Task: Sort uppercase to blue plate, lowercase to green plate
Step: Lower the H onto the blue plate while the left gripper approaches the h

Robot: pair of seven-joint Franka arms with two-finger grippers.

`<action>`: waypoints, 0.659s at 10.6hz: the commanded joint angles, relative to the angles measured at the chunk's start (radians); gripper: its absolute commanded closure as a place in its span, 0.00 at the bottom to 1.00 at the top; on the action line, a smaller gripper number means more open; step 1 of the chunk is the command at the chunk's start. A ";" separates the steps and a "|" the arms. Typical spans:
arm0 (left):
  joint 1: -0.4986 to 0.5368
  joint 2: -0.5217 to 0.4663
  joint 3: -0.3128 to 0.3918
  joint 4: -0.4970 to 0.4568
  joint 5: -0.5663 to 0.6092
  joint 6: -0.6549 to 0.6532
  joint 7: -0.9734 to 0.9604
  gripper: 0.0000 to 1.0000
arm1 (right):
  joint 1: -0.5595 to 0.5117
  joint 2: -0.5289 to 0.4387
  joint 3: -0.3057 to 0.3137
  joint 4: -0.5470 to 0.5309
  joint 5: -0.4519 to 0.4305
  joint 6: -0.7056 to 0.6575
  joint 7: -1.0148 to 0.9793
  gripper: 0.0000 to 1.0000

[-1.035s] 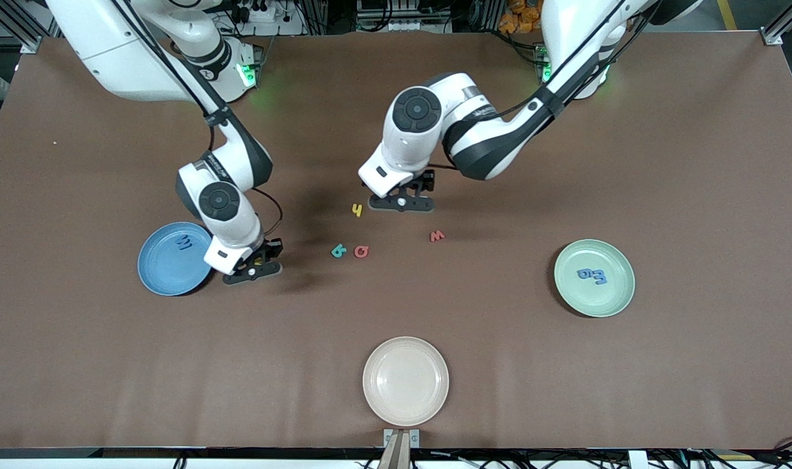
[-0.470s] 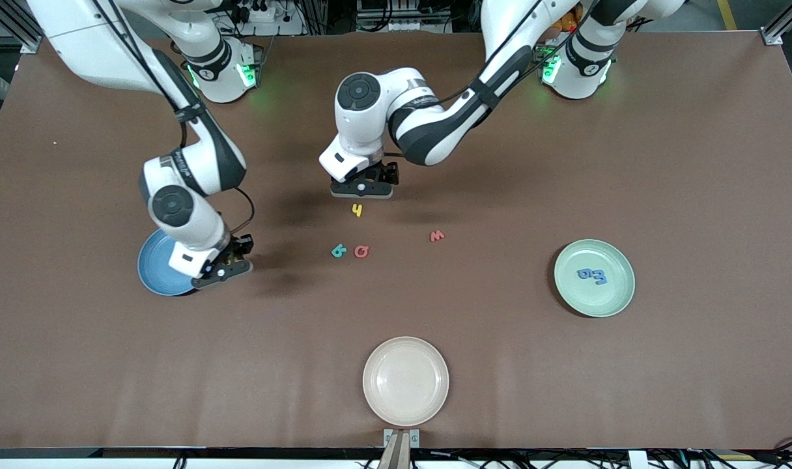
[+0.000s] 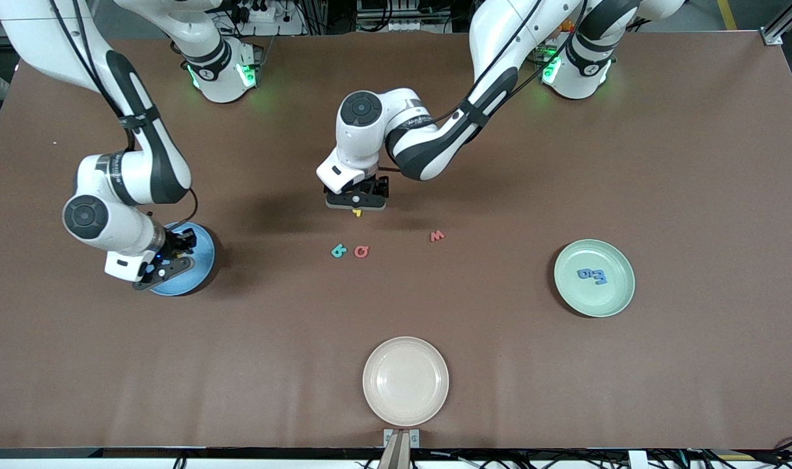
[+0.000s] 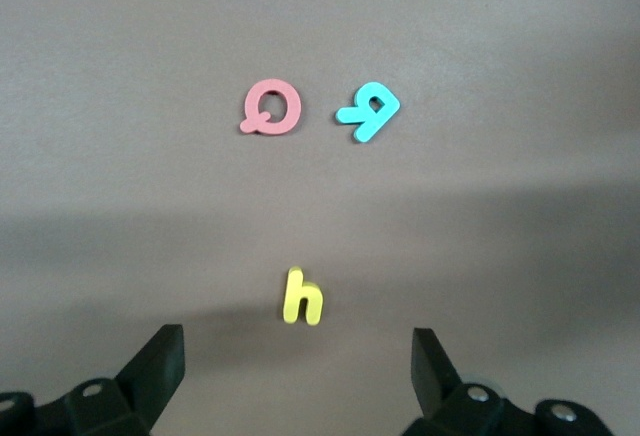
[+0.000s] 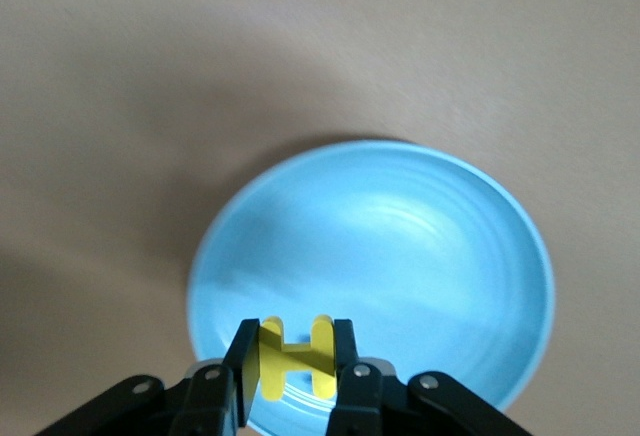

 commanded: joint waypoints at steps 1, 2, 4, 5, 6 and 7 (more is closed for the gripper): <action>-0.064 0.041 0.067 0.050 0.011 0.021 0.015 0.07 | -0.020 -0.018 -0.027 -0.027 0.023 0.008 -0.100 0.64; -0.065 0.046 0.069 0.050 0.010 0.032 0.018 0.10 | -0.026 -0.013 -0.037 -0.027 0.013 0.017 -0.133 0.64; -0.077 0.059 0.069 0.050 0.010 0.034 0.029 0.17 | -0.029 0.013 -0.075 -0.033 0.011 0.060 -0.221 0.63; -0.081 0.066 0.074 0.051 0.011 0.034 0.039 0.20 | -0.038 0.019 -0.081 -0.050 0.010 0.104 -0.241 0.61; -0.081 0.072 0.074 0.055 0.011 0.034 0.068 0.20 | -0.040 0.031 -0.081 -0.055 0.010 0.135 -0.258 0.59; -0.085 0.081 0.074 0.062 0.011 0.035 0.071 0.20 | -0.043 0.035 -0.086 -0.055 0.010 0.138 -0.275 0.59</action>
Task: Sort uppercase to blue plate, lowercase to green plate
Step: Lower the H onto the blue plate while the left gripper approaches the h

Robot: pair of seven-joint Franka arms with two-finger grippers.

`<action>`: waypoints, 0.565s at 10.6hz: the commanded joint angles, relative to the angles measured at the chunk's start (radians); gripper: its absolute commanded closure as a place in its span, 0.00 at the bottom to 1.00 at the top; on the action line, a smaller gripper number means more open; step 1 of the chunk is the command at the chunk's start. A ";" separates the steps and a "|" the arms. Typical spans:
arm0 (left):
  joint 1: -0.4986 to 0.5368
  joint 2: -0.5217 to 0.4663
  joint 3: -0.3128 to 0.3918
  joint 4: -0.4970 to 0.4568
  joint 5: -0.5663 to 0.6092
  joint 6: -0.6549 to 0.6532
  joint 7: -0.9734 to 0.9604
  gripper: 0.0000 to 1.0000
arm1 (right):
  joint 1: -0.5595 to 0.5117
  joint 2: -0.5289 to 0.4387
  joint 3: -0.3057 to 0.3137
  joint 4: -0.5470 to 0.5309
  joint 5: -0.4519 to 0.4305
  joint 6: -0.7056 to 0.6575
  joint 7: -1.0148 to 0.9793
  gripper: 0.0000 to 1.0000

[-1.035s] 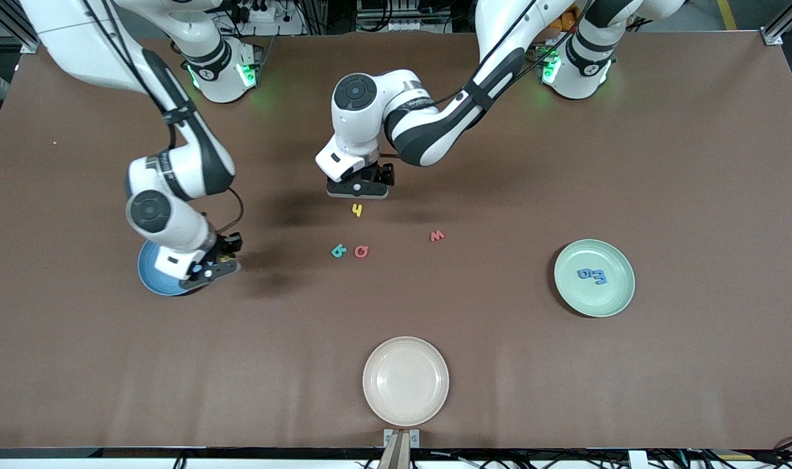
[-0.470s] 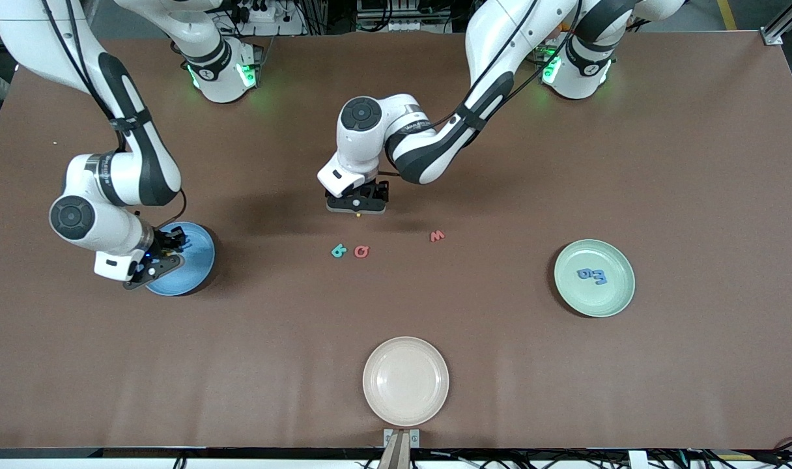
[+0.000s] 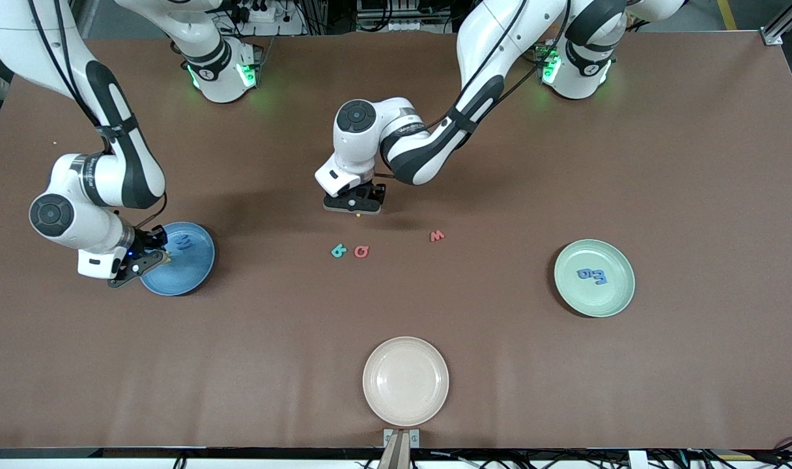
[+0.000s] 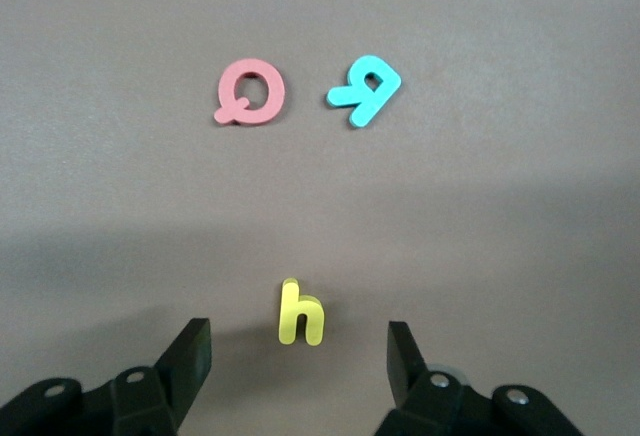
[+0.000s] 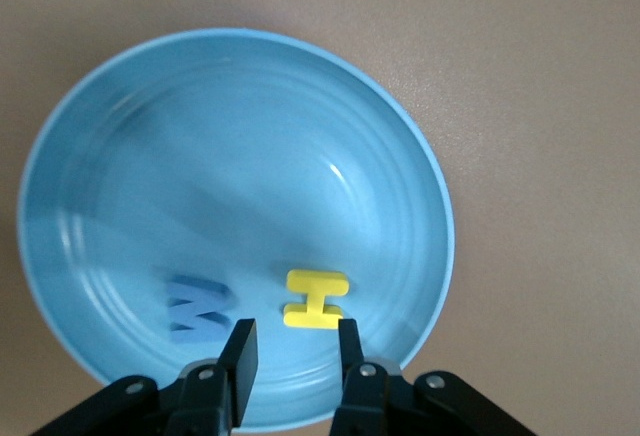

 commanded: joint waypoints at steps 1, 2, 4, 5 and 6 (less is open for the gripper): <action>-0.026 0.040 0.016 0.047 0.011 0.004 0.026 0.21 | -0.012 0.002 0.002 -0.009 0.010 0.020 -0.046 0.58; -0.036 0.042 0.032 0.049 0.011 0.004 0.044 0.21 | -0.011 0.001 0.002 -0.004 0.011 0.008 -0.034 0.52; -0.052 0.049 0.052 0.049 0.011 0.005 0.084 0.21 | -0.011 -0.005 0.004 0.028 0.024 -0.047 -0.001 0.52; -0.054 0.052 0.061 0.049 0.011 0.005 0.089 0.25 | -0.008 -0.011 0.005 0.058 0.025 -0.111 0.046 0.52; -0.057 0.052 0.062 0.050 0.011 0.005 0.095 0.26 | -0.003 -0.015 0.008 0.083 0.028 -0.165 0.106 0.52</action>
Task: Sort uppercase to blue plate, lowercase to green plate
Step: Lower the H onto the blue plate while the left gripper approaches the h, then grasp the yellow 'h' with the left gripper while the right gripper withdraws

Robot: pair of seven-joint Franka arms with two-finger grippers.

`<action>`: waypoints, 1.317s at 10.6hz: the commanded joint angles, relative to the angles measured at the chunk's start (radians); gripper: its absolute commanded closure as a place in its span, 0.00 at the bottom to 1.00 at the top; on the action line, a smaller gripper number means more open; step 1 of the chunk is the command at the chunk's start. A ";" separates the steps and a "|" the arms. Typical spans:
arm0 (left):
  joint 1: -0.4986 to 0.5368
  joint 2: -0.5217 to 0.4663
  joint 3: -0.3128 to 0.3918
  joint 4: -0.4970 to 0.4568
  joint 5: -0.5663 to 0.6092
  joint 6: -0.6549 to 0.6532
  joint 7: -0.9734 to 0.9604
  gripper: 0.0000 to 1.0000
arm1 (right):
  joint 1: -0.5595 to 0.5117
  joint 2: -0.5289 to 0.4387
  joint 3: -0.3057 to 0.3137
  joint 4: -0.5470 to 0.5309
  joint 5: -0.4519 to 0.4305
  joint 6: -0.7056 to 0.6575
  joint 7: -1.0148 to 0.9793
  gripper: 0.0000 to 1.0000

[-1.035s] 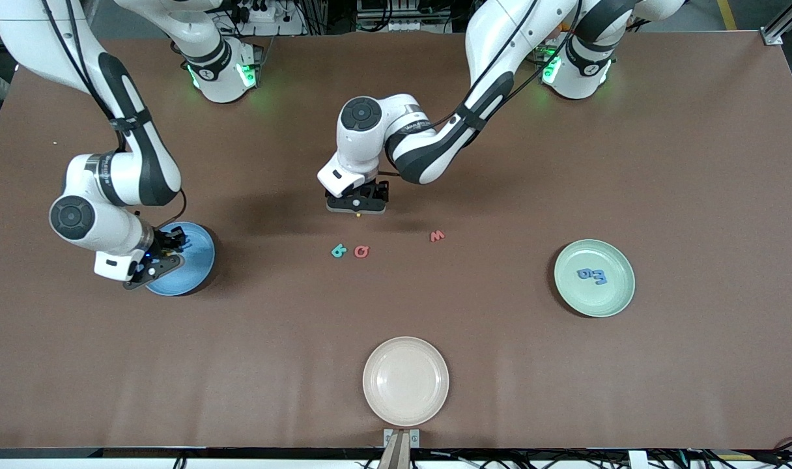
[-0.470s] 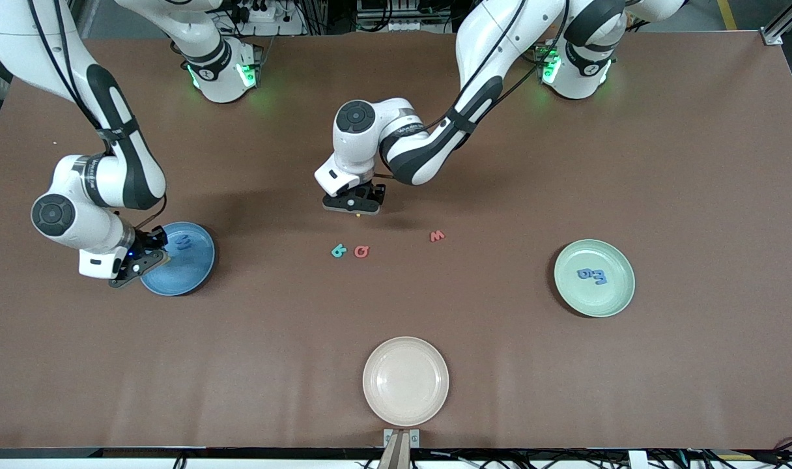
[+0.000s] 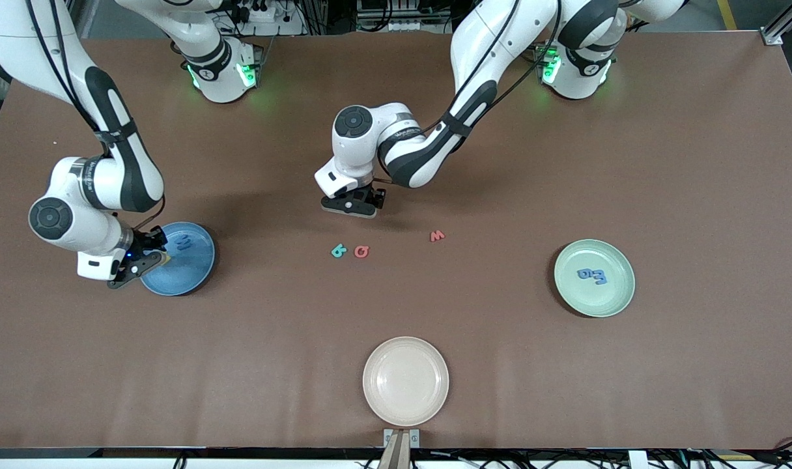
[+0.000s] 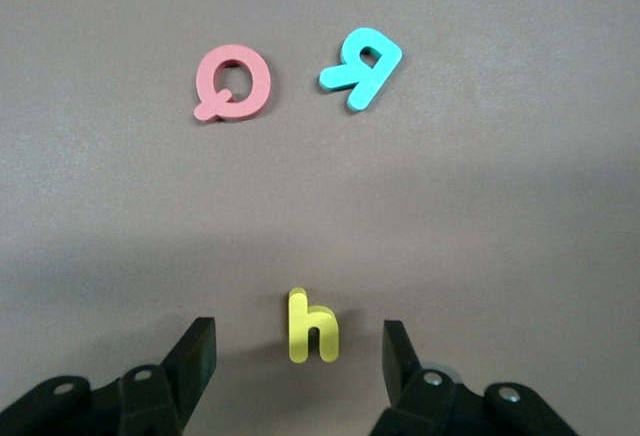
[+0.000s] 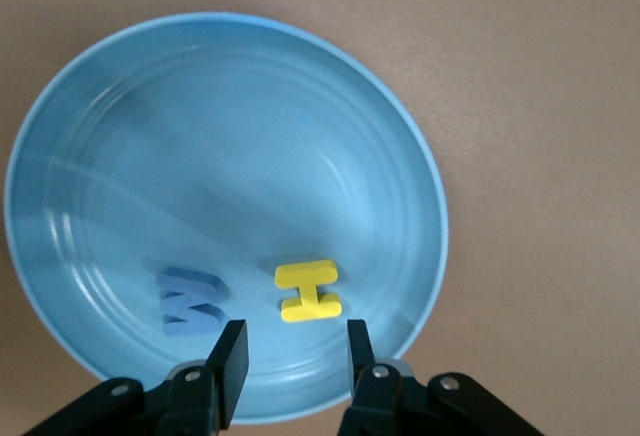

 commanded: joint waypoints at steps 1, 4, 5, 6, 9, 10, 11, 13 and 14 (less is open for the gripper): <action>-0.021 0.023 0.019 0.043 0.011 0.002 0.028 0.28 | 0.008 -0.024 0.016 0.039 0.026 -0.089 0.106 0.52; -0.044 0.045 0.033 0.058 0.013 0.002 0.051 0.29 | 0.014 -0.039 0.083 0.042 0.049 -0.098 0.278 0.53; -0.047 0.046 0.033 0.058 0.013 0.002 0.054 0.29 | 0.016 -0.039 0.102 0.042 0.049 -0.097 0.333 0.54; -0.047 0.048 0.034 0.058 0.013 0.002 0.054 0.29 | 0.016 -0.039 0.118 0.045 0.049 -0.097 0.373 0.54; -0.048 0.049 0.037 0.058 0.014 0.002 0.057 0.32 | 0.045 -0.044 0.178 0.064 0.051 -0.095 0.545 0.55; -0.053 0.051 0.037 0.058 0.014 0.002 0.057 0.34 | 0.051 -0.044 0.219 0.064 0.051 -0.094 0.641 0.56; -0.054 0.053 0.037 0.058 0.014 0.002 0.059 0.35 | 0.053 -0.044 0.261 0.061 0.051 -0.094 0.724 0.56; -0.056 0.057 0.037 0.058 0.014 0.002 0.059 0.35 | 0.088 -0.042 0.283 0.061 0.051 -0.085 0.846 0.56; -0.056 0.059 0.037 0.058 0.014 0.002 0.069 0.35 | 0.099 -0.039 0.290 0.059 0.051 -0.068 0.878 0.56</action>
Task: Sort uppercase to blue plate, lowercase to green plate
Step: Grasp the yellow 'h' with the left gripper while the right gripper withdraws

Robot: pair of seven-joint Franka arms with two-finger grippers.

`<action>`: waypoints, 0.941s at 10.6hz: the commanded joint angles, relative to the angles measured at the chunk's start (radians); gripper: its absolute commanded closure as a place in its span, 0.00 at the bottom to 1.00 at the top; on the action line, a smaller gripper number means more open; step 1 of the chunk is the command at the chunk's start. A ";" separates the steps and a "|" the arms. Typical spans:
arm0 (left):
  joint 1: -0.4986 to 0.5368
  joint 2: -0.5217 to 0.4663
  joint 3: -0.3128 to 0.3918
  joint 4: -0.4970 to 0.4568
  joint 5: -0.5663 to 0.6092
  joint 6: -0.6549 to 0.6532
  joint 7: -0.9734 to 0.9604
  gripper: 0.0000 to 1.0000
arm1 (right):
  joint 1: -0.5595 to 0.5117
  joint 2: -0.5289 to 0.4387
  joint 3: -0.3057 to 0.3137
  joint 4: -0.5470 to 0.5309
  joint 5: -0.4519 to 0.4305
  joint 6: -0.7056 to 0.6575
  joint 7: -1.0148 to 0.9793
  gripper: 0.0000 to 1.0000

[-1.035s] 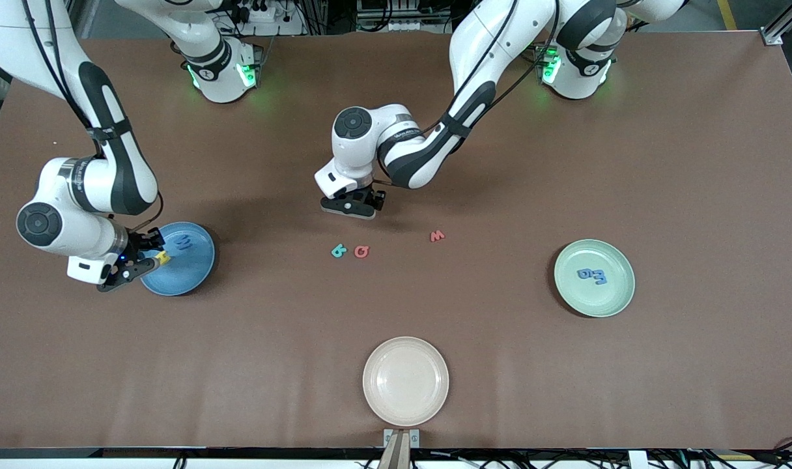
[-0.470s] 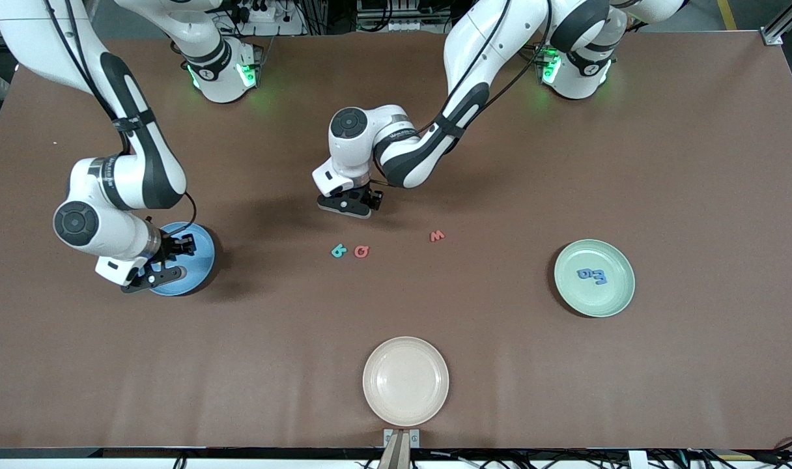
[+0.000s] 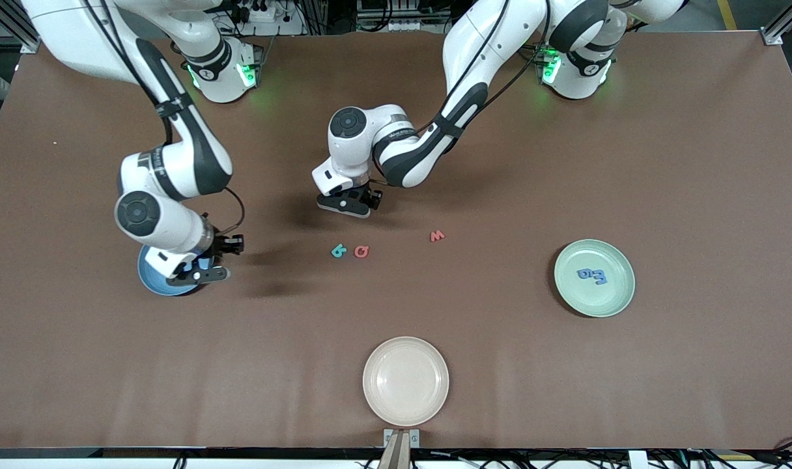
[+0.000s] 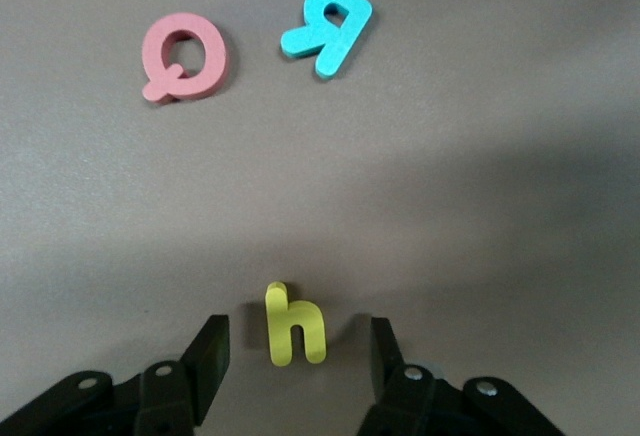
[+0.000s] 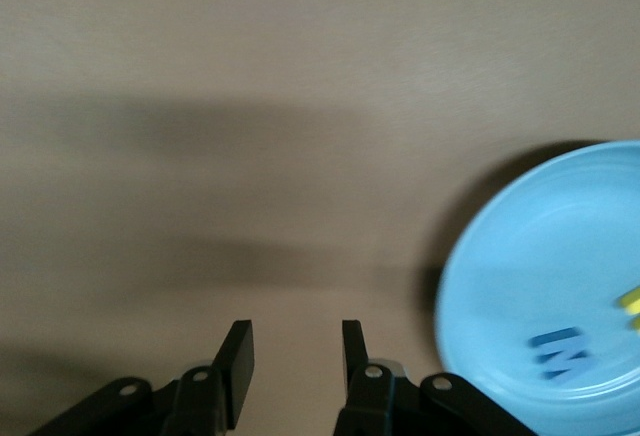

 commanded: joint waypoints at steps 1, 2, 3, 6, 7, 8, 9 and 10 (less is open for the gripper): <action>-0.017 0.018 0.012 0.029 0.014 0.001 0.022 0.35 | 0.007 -0.011 0.016 -0.010 0.021 0.019 0.078 0.56; -0.017 0.018 0.014 0.029 0.014 0.003 0.023 0.36 | 0.013 -0.009 0.022 -0.011 0.062 0.035 0.102 0.56; -0.015 0.023 0.014 0.029 0.014 0.001 0.025 0.37 | 0.019 -0.009 0.022 -0.011 0.090 0.039 0.107 0.56; -0.015 0.024 0.014 0.031 0.014 0.003 0.041 0.43 | 0.054 0.014 0.022 -0.013 0.110 0.102 0.186 0.56; -0.015 0.024 0.014 0.029 0.014 0.003 0.043 0.43 | 0.069 0.017 0.022 -0.013 0.110 0.102 0.235 0.56; -0.015 0.024 0.014 0.029 0.014 0.003 0.043 0.44 | 0.091 0.027 0.022 -0.010 0.110 0.112 0.287 0.56; -0.014 0.024 0.014 0.029 0.014 0.003 0.043 0.47 | 0.102 0.040 0.022 -0.007 0.110 0.128 0.356 0.56; -0.014 0.024 0.014 0.029 0.014 0.003 0.043 0.52 | 0.103 0.058 0.022 -0.007 0.112 0.157 0.424 0.56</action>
